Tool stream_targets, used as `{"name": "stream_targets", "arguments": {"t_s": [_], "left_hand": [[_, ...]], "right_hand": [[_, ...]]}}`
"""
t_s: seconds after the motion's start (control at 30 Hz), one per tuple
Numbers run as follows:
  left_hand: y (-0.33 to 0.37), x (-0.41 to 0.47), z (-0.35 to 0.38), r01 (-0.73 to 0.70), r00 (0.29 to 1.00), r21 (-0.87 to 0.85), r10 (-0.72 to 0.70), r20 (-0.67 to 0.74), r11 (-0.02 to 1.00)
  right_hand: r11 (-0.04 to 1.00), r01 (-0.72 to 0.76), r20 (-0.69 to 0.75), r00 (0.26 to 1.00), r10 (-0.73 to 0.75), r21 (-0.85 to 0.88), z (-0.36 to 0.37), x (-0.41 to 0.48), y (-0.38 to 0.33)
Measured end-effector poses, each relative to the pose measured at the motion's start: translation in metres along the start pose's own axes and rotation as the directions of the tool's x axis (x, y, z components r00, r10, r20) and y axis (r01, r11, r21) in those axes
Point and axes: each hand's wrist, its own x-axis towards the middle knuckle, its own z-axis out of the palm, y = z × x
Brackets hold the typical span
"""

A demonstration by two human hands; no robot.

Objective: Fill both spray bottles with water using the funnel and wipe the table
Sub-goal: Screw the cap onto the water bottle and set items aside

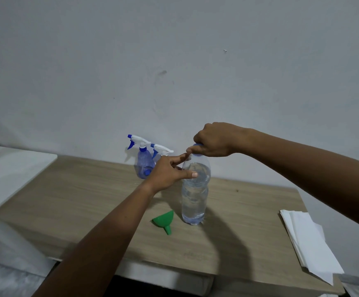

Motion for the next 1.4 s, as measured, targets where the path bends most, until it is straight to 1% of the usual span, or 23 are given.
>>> {"name": "stream_targets", "arguments": {"t_s": [0.07, 0.13, 0.2, 0.3, 0.37, 0.47, 0.53, 0.57, 0.6, 0.63, 0.7, 0.73, 0.77, 0.83, 0.9, 0.93, 1.0, 1.1, 1.13, 1.2, 1.27, 1.33, 1.4], "left_hand": [[0.0, 0.002, -0.002, 0.002, 1.0, 0.014, -0.002, 0.012, 1.0], [-0.001, 0.003, -0.002, 0.008, 1.0, 0.021, -0.008, 0.019, 1.0], [-0.004, 0.003, -0.002, 0.012, 1.0, 0.008, -0.012, 0.021, 1.0], [-0.006, 0.005, -0.003, 0.002, 1.0, 0.024, -0.003, 0.025, 1.0], [-0.007, 0.006, -0.004, -0.005, 1.0, 0.035, 0.004, 0.028, 0.999], [-0.009, 0.005, -0.004, 0.014, 0.999, 0.008, -0.015, 0.033, 1.0], [-0.01, 0.001, -0.002, 0.024, 0.999, -0.026, -0.022, 0.046, 0.999], [-0.01, -0.002, 0.001, 0.023, 0.998, -0.054, -0.02, 0.052, 0.998], [-0.011, -0.006, 0.003, 0.02, 0.999, -0.08, -0.016, 0.05, 0.997], [-0.014, -0.01, 0.005, 0.027, 0.999, -0.102, -0.023, 0.049, 0.994], [-0.027, -0.018, 0.008, 0.065, 0.995, -0.143, -0.053, 0.085, 0.988], [-0.036, -0.022, 0.009, 0.085, 0.991, -0.138, -0.07, 0.112, 0.987], [-0.046, -0.026, 0.008, 0.113, 0.988, -0.116, -0.099, 0.12, 0.987], [-0.065, -0.031, 0.002, 0.186, 0.976, -0.04, -0.18, 0.12, 0.982], [-0.081, -0.033, -0.005, 0.2, 0.965, 0.146, -0.22, 0.14, 0.969], [-0.087, -0.034, -0.008, 0.182, 0.962, 0.282, -0.23, 0.148, 0.942], [-0.096, -0.038, -0.013, 0.12, 0.954, 0.515, -0.243, 0.177, 0.849], [-0.107, -0.042, -0.018, -0.095, 0.932, 0.714, -0.191, 0.309, 0.694], [-0.11, -0.043, -0.019, -0.192, 0.913, 0.764, -0.173, 0.369, 0.616], [-0.119, -0.042, -0.021, -0.367, 0.88, 0.828, -0.128, 0.456, 0.425], [-0.127, -0.04, -0.023, -0.461, 0.862, 0.835, -0.071, 0.502, 0.302], [-0.134, -0.038, -0.024, -0.508, 0.846, 0.816, -0.02, 0.533, 0.276], [-0.137, -0.036, -0.027, -0.541, 0.825, 0.787, 0.003, 0.565, 0.296]], "right_hand": [[0.995, 0.079, 0.02, 0.997, -0.081, 0.067, -0.006, -0.002, 0.007], [0.985, 0.125, 0.048, 0.99, -0.131, 0.117, -0.01, -0.004, 0.011], [0.983, 0.134, 0.035, 0.99, -0.14, 0.121, -0.01, -0.003, 0.012], [0.99, 0.11, 0.009, 0.994, -0.111, 0.086, -0.003, 0.0, 0.009], [0.991, 0.094, 0.004, 0.996, -0.094, 0.098, 0.002, 0.001, 0.007], [0.983, 0.109, -0.094, 0.991, -0.096, 0.145, 0.01, -0.002, 0.008], [0.959, 0.114, -0.23, 0.972, -0.053, 0.259, 0.028, -0.008, 0.011], [0.93, 0.105, -0.308, 0.951, 0.009, 0.353, 0.043, -0.012, 0.011], [0.872, 0.098, -0.373, 0.922, 0.102, 0.48, 0.062, -0.015, 0.008], [0.776, 0.091, -0.4, 0.89, 0.217, 0.624, 0.082, -0.019, 0.002], [0.495, 0.105, -0.342, 0.842, 0.417, 0.863, 0.119, -0.02, -0.016], [0.372, 0.123, -0.302, 0.827, 0.475, 0.92, 0.134, -0.019, -0.024], [0.299, 0.14, -0.282, 0.813, 0.509, 0.944, 0.146, -0.018, -0.032], [0.251, 0.158, -0.273, 0.799, 0.536, 0.955, 0.162, -0.017, -0.047], [0.221, 0.135, -0.239, 0.791, 0.563, 0.966, 0.175, -0.016, -0.061], [0.201, 0.107, -0.207, 0.784, 0.585, 0.974, 0.183, -0.015, -0.066], [0.159, 0.04, -0.132, 0.769, 0.626, 0.986, 0.198, -0.016, -0.075], [0.088, -0.022, -0.039, 0.767, 0.64, 0.996, 0.215, -0.016, -0.084], [0.086, -0.022, -0.037, 0.776, 0.629, 0.996, 0.217, -0.017, -0.085], [0.096, -0.02, -0.044, 0.783, 0.62, 0.995, 0.218, -0.016, -0.086], [0.098, -0.027, -0.041, 0.777, 0.628, 0.995, 0.216, -0.015, -0.088], [0.083, -0.023, -0.036, 0.765, 0.643, 0.996, 0.215, -0.015, -0.092], [0.08, -0.019, -0.039, 0.747, 0.663, 0.997, 0.216, -0.015, -0.097]]}}
